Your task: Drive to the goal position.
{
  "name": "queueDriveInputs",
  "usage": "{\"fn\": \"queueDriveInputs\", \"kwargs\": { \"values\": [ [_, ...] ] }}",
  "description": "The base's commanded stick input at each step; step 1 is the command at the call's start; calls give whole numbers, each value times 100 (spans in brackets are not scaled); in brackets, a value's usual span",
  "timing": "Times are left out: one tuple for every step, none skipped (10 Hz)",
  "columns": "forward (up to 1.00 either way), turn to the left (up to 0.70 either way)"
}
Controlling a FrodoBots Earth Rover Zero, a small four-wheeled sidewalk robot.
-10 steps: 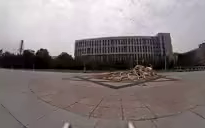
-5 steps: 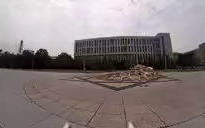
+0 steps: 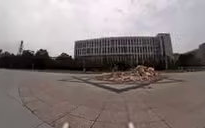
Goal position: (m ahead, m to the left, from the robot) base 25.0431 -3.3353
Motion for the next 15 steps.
{"fn": "queueDriveInputs", "kwargs": {
  "values": [
    [50,0],
    [50,0],
    [50,0],
    [50,0],
    [50,0],
    [50,0],
    [50,0],
    [50,0],
    [50,0],
    [50,0],
    [50,0],
    [50,0],
    [50,0],
    [50,0],
    [50,0]
  ]
}}
